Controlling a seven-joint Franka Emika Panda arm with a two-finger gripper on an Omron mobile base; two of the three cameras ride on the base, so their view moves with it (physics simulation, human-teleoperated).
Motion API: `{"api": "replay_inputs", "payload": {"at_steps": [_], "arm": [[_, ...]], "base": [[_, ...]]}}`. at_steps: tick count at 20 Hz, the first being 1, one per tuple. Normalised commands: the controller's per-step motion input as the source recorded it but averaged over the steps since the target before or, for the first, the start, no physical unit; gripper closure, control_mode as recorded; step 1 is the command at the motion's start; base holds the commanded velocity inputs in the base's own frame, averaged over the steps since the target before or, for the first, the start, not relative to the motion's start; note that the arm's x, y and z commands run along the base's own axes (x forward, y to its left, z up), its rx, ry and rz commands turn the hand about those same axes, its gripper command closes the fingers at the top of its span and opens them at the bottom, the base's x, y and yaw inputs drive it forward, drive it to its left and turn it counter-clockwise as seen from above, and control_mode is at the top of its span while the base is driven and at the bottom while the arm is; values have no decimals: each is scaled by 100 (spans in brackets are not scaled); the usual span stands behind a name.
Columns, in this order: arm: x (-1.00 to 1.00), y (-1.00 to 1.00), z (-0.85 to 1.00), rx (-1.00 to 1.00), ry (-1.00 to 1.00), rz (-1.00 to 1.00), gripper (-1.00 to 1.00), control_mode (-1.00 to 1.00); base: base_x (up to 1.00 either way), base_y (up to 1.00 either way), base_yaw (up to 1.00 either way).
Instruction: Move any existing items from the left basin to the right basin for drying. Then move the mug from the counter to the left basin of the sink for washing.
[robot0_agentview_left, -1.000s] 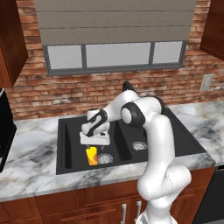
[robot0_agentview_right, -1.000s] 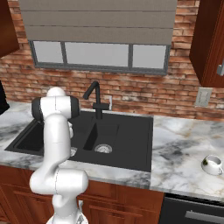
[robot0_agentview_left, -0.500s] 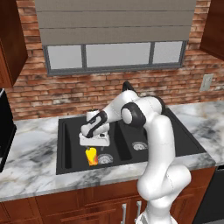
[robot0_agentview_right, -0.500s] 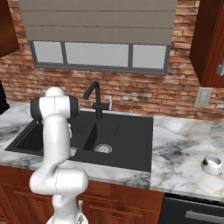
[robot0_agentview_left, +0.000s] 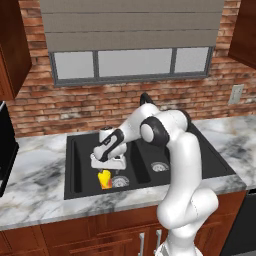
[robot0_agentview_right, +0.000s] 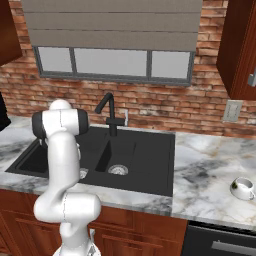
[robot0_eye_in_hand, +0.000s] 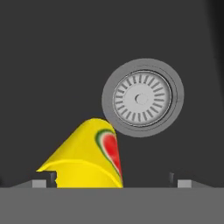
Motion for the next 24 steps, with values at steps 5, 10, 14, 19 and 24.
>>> {"api": "replay_inputs", "payload": {"at_steps": [5,10,14,19,24], "arm": [[-3,-10,-2,0,-4,-1,-100,-100],[0,-11,0,0,-5,0,-100,-100],[0,-4,0,0,-5,0,-100,-100],[-5,-1,0,0,-4,0,-100,-100],[-6,-2,0,0,-3,0,-100,-100]], "base": [[0,0,0],[0,0,0],[0,0,0],[0,0,0],[0,0,0]]}}
